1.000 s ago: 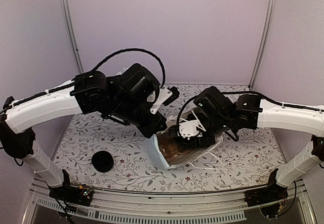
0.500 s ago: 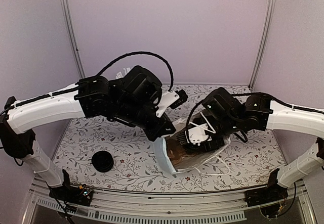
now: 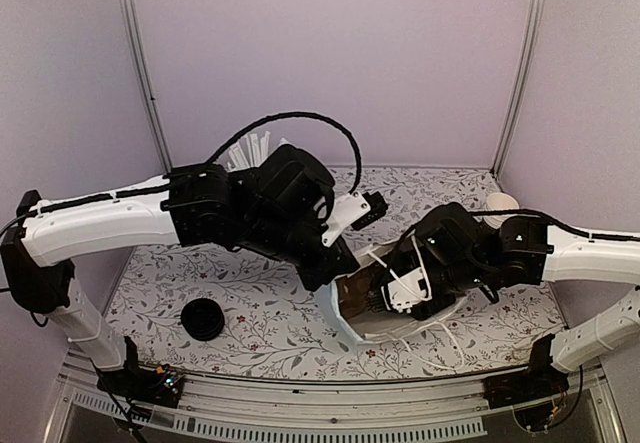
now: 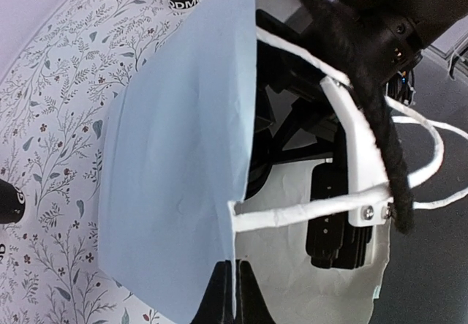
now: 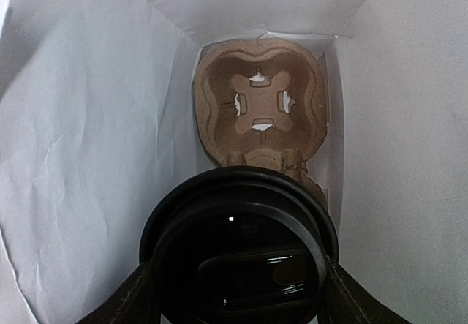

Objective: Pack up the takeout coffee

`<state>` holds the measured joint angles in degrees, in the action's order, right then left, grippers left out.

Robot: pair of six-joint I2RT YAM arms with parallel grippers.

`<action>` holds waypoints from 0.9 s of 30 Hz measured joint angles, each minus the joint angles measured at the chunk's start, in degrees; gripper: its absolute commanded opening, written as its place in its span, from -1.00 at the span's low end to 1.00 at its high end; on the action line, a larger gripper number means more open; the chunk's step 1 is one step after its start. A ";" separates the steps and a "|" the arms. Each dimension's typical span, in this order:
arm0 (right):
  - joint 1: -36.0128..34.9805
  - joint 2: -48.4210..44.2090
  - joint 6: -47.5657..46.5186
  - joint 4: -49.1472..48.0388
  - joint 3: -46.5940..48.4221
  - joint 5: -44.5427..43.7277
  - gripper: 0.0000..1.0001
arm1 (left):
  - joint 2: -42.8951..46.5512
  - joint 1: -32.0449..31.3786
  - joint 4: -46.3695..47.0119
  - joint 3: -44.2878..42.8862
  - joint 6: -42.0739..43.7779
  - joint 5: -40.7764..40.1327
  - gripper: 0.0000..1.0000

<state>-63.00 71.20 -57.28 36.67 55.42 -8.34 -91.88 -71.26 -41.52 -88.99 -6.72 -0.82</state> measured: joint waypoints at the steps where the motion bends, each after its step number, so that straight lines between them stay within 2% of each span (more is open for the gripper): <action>1: 0.00 -0.02 0.02 -0.24 -0.31 -0.48 -0.31 | -0.42 -0.04 0.31 -0.11 0.13 -0.04 -1.00; 16: 2.01 0.15 0.76 -5.77 -0.76 -6.34 -0.31 | -1.14 0.13 1.99 -0.13 1.57 0.74 -1.00; 27: 3.08 2.47 0.85 -8.57 -0.76 -7.85 -0.32 | 0.07 4.81 6.60 2.99 -0.17 9.16 -1.00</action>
<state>-59.92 73.67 -56.42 28.10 54.65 -16.19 -91.81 -66.46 -34.92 -86.00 -6.90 8.34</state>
